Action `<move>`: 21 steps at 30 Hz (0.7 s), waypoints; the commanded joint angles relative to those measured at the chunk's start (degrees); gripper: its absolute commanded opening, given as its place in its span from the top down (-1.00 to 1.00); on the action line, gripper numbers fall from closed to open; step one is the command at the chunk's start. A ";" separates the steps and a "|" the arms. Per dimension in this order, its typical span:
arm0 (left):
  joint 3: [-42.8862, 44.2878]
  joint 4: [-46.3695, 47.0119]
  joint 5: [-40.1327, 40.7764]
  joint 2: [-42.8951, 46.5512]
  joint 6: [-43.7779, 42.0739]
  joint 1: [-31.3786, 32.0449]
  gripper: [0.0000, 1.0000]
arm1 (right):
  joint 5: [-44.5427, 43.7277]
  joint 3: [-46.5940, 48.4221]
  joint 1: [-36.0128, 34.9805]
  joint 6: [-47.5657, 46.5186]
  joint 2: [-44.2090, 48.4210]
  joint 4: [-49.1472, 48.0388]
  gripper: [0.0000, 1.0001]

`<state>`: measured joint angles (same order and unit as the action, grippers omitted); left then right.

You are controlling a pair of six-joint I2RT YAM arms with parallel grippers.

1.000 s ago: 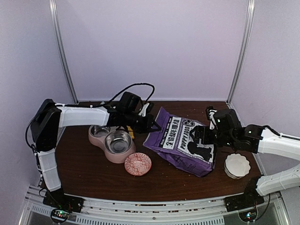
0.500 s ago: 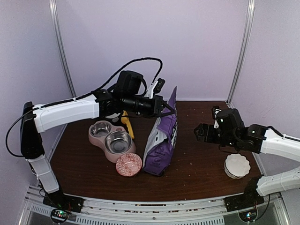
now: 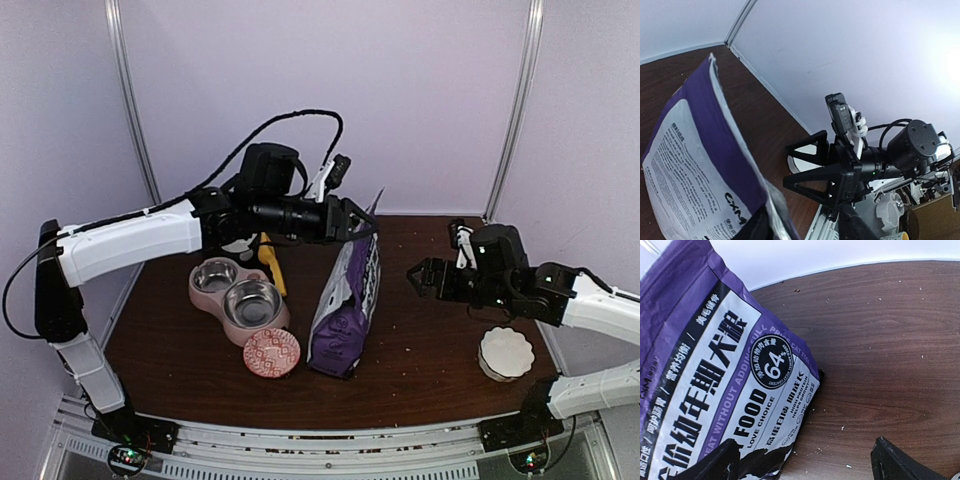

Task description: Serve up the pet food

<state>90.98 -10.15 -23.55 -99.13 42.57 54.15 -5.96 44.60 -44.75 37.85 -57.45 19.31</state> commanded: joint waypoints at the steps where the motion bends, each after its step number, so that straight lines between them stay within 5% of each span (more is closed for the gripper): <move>1: -2.83 3.19 3.36 7.20 -1.24 0.44 -0.05 | 1.59 5.29 -1.19 1.41 -0.58 1.23 -0.85; 11: -4.33 -9.70 13.34 13.18 -4.72 -0.22 -0.15 | 0.34 12.79 -3.26 3.78 -4.17 5.74 -0.80; 21: -2.56 -15.16 13.30 11.61 -6.39 -0.27 0.23 | -1.90 15.96 -5.49 3.41 -7.68 8.35 -0.77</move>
<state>86.70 -24.43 -10.48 -86.78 37.36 54.08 -6.04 58.50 -49.43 40.93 -64.36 26.00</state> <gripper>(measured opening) 0.417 0.885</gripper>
